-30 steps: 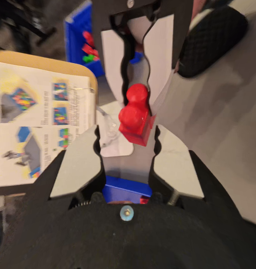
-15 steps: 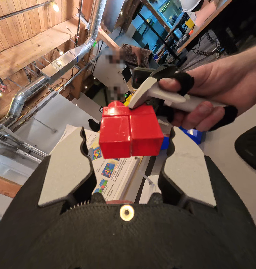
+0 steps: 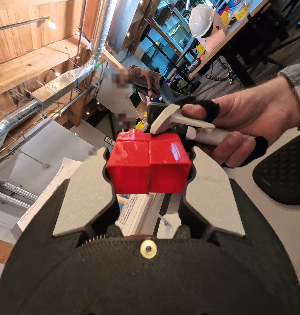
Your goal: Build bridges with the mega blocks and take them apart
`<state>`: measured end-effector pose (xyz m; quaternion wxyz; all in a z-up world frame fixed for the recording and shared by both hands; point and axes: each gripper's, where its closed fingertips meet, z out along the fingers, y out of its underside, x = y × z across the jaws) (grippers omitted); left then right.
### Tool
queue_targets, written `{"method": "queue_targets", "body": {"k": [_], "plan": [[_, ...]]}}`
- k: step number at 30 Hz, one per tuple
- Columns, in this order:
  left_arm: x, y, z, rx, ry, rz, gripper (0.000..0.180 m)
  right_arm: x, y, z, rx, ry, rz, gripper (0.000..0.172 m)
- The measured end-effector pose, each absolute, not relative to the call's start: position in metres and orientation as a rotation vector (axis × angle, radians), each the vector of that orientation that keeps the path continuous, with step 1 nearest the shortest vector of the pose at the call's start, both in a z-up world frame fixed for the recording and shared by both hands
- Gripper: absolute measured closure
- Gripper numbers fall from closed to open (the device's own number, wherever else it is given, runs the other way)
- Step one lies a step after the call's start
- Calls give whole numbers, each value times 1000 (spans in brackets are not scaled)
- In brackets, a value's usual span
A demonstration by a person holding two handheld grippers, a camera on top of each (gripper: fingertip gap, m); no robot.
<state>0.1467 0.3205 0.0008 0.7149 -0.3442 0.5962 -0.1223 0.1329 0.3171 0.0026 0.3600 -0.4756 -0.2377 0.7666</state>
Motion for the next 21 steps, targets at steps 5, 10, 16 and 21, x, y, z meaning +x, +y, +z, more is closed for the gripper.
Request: {"method": "queue_targets", "body": {"k": [5,10,16,21], "plan": [[151,308,-10,-760,1430,-350,91,126,309,1,-1304,-753,1894,135],[149,306,-14,-776,1472,-337,95,125,304,-5,-1406,-851,1844,135],[149,298,-27,-787,1521,-289,95,127,293,-18,-1496,-975,1786,135],[113,306,-6,-832,1429,-358,96,200,321,-9,-1460,-766,1716,135]]}}
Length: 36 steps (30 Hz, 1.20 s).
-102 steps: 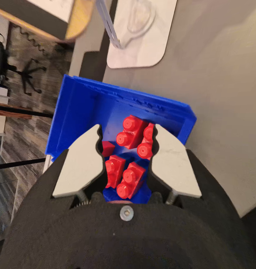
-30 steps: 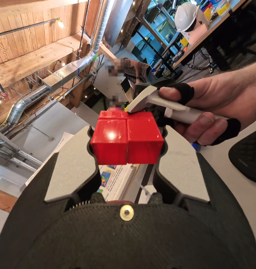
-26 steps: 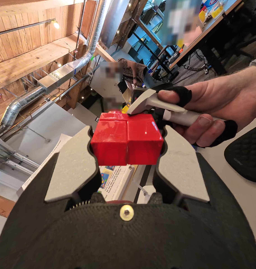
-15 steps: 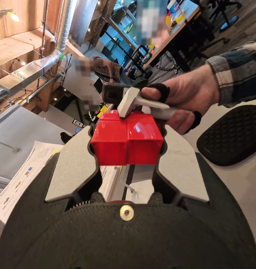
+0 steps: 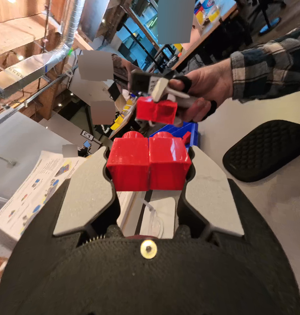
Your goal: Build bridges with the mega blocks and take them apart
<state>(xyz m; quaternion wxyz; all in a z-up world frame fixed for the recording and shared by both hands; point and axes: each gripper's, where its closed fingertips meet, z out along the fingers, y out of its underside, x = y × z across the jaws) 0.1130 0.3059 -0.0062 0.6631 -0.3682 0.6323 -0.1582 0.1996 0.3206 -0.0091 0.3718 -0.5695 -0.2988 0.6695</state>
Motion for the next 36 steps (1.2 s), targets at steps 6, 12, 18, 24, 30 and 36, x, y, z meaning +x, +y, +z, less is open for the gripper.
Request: {"method": "queue_targets", "body": {"k": [6,12,18,24,30,36], "plan": [[89,317,-27,-918,1475,-289,95,307,387,-86,-1898,-587,1049,135],[98,321,-46,-951,1464,-317,94,431,481,-163,-2221,-288,457,85],[115,319,-53,-930,1493,-325,94,330,438,-103,-2023,-608,711,103],[140,301,-57,-848,1598,-395,94,163,298,-56,-1758,-1145,1598,98],[153,275,-55,-775,1703,-431,94,110,259,-45,-1658,-1358,1880,109],[151,268,-54,-745,1710,-434,94,95,250,-50,-1625,-1430,1848,132]]}}
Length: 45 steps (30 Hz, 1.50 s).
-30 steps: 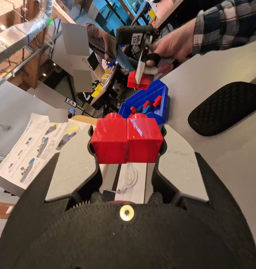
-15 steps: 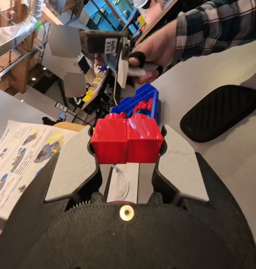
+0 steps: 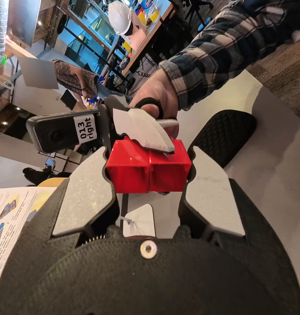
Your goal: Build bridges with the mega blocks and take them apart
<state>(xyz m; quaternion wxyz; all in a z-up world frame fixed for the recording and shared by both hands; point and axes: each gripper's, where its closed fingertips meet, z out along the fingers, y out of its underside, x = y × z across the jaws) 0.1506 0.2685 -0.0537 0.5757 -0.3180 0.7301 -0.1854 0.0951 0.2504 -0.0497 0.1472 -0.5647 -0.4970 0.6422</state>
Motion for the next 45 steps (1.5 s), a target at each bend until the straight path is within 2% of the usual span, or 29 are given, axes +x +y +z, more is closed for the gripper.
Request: {"method": "queue_targets", "body": {"k": [17,27,29,32,45], "plan": [[146,272,-42,-691,1704,-389,91,97,252,-39,-1541,-1432,1833,133],[150,267,-37,-663,1666,-395,100,102,247,-36,-1529,-1412,1836,131],[151,265,-32,-675,1639,-425,100,103,242,-38,-1519,-1449,1831,126],[150,268,-27,-675,1613,-421,101,101,244,-36,-1526,-1452,1775,131],[146,264,-17,-627,1619,-426,99,100,240,-27,-1527,-1501,1778,131]]}}
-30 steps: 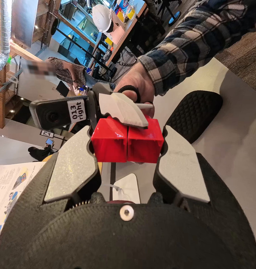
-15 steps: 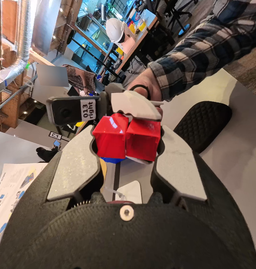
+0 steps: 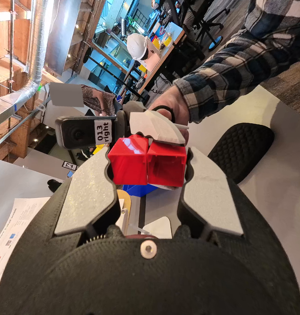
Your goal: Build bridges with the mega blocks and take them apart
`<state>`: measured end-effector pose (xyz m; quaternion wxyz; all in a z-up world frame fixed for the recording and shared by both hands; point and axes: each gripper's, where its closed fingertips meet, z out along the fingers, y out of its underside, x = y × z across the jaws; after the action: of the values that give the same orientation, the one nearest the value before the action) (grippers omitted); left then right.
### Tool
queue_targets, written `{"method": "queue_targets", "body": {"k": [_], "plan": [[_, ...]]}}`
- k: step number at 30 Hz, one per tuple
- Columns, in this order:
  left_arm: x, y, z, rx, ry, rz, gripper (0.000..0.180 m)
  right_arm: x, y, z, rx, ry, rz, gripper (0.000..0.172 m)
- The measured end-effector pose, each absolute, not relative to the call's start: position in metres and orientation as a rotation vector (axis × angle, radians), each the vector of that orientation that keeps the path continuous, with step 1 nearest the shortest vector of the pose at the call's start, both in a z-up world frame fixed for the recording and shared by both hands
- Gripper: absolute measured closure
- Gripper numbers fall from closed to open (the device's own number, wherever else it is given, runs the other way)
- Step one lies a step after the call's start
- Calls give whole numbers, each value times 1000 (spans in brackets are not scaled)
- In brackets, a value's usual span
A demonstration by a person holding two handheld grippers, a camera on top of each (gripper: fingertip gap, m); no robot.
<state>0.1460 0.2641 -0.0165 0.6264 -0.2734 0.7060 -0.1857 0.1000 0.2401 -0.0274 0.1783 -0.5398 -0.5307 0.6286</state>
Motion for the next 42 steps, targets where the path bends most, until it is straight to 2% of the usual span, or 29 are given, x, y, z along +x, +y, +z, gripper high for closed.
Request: {"method": "queue_targets", "body": {"k": [12,19,24,29,30,32,33,36,42], "plan": [[141,264,-12,-619,1587,-428,90,100,244,-26,-1547,-1523,1699,131],[111,283,15,-662,1452,-386,83,128,273,-29,-1591,-1412,1615,131],[61,316,18,-800,1345,-280,102,216,361,-73,-1840,-1129,1291,131],[9,345,1,-953,1273,-224,107,344,459,-138,-2099,-737,983,131],[0,352,-4,-988,1263,-205,107,370,476,-156,-2176,-650,905,128],[-18,367,-14,-1062,1248,-160,106,418,501,-191,-2346,-555,620,78],[-27,375,-19,-1104,1241,-136,106,427,506,-192,-2356,-524,578,70],[-53,397,-34,-1197,1234,-95,108,439,510,-175,-2314,-500,450,80],[-110,448,-82,-1411,1318,-67,116,378,470,-133,-2164,-682,537,92]]}}
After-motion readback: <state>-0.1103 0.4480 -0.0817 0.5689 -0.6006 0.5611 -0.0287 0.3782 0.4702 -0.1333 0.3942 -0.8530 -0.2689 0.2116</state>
